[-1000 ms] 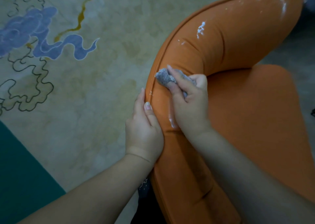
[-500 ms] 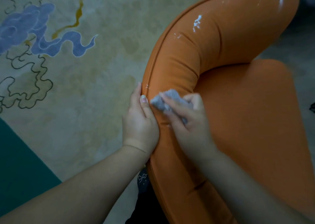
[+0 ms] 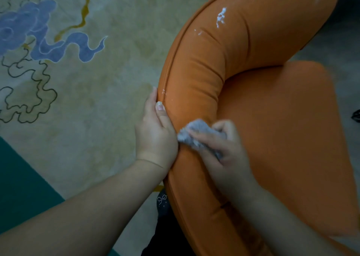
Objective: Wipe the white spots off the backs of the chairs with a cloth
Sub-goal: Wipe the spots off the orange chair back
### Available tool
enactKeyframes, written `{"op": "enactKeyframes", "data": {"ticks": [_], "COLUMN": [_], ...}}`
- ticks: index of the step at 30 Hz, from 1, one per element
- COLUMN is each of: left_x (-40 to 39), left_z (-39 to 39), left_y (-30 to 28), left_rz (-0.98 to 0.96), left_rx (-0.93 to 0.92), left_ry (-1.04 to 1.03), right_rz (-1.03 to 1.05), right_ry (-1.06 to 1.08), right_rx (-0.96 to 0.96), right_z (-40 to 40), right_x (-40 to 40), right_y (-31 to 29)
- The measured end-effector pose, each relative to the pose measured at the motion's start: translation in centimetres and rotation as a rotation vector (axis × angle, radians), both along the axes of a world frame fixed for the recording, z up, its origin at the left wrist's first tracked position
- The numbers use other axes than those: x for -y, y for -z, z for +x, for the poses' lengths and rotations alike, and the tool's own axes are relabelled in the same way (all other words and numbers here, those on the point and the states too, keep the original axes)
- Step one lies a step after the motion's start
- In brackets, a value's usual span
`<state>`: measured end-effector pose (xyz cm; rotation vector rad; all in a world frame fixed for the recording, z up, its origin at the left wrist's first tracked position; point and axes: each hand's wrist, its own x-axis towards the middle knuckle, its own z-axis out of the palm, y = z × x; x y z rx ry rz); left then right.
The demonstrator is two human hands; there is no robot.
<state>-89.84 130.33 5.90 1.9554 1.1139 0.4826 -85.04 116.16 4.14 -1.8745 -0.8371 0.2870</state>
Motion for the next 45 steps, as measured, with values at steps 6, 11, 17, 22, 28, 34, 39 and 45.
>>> {"op": "enactKeyframes", "data": {"ticks": [6,11,17,22,28,34,39,45], "left_x": [0.0,-0.1,0.1,0.0,0.0,0.0,0.1,0.0], "left_z": [0.0,0.0,0.0,0.1,0.0,0.1,0.0,0.1], "left_y": [-0.1,0.2,0.0,0.1,0.1,0.2,0.2,0.1], "left_rz": [0.015,0.018,0.034,0.047,0.063,0.064,0.059,0.045], "left_rx": [-0.013,-0.016,-0.024,-0.03,-0.028,-0.021,-0.032,-0.04], "left_ry": [0.005,0.001,-0.005,-0.009,-0.007,-0.011,-0.024,-0.028], "right_rz": [-0.015,0.033,0.014,0.035,0.065,0.026,0.058,0.119], "right_ry": [0.053,0.102,0.069,0.112,0.144,0.296,0.235,0.259], "right_rx": [0.022,-0.056,-0.086,-0.074,-0.21,-0.175,-0.175,-0.088], "right_z": [-0.4,1.6,-1.2,0.9,-0.9,1.4,-0.7,2.9], "right_x": [0.7,-3.0,2.0,-2.0,1.1,-3.2,-0.1,-5.2], "right_y": [-0.4,-0.8,-0.2,-0.7,-0.5,-0.6,0.3,-0.4]}}
